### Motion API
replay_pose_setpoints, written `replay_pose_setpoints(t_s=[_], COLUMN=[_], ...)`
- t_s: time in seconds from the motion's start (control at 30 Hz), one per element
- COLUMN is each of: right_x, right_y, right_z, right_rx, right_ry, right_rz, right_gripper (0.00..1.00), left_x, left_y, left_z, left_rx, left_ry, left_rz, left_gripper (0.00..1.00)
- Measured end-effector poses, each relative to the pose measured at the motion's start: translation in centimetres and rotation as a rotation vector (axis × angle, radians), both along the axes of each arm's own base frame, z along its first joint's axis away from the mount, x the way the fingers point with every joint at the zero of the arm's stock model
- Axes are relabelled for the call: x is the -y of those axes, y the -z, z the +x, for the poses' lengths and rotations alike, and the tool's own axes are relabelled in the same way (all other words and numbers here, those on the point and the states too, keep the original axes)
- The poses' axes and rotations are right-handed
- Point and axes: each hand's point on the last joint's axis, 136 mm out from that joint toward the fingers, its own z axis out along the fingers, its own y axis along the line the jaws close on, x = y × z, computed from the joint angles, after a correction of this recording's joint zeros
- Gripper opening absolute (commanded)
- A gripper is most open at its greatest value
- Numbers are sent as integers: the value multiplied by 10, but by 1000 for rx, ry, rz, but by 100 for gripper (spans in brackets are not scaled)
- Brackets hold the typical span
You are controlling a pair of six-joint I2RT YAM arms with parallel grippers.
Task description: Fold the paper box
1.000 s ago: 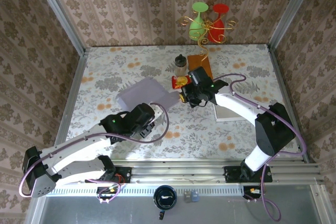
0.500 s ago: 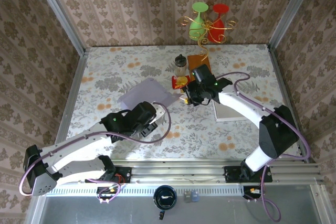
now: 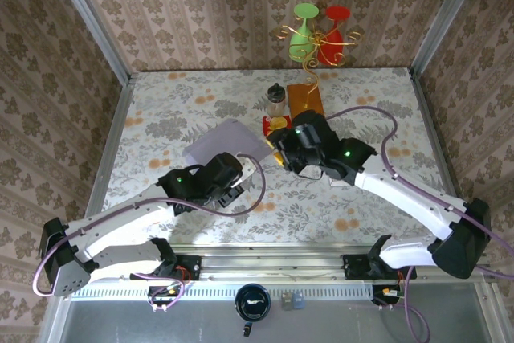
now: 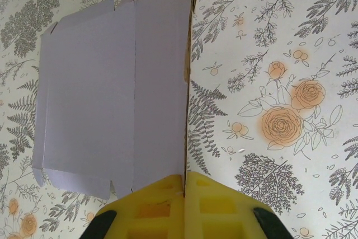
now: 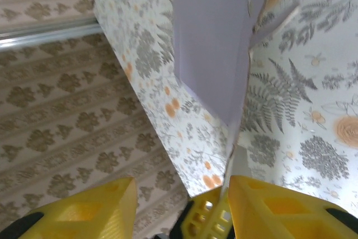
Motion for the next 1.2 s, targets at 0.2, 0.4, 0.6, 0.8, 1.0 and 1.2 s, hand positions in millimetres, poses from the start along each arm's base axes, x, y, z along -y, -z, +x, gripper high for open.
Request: replay_pose_setpoints(t_s=[0.2,0.4,0.6,0.8,1.0,1.2], right_x=[-28,-41,-44,-43,-43,-41], right_y=[27,41,40,41,45,49], right_z=[9,11,11,11,10,7], right_rx=[-34,-50,-43,-44,-56,-74], right_ry=[-15,-29,-34,-33,-34,-37], right_rz=[-1,-6,2,-1,-13,-26], right_gripper=[48,46,40,31,21,12], left_x=[3,7,9,11,11,11], left_y=[-7,-16,-17,-17,-17,-16], left_z=[1,4,3,4,4,4], left_rx=[3,13,9,6,4,3], left_ry=[-7,-12,-8,-9,-15,-15], left_rz=[-22,-46,-52,-57,-60,-60], left_gripper=[0,0,0,0,0,0])
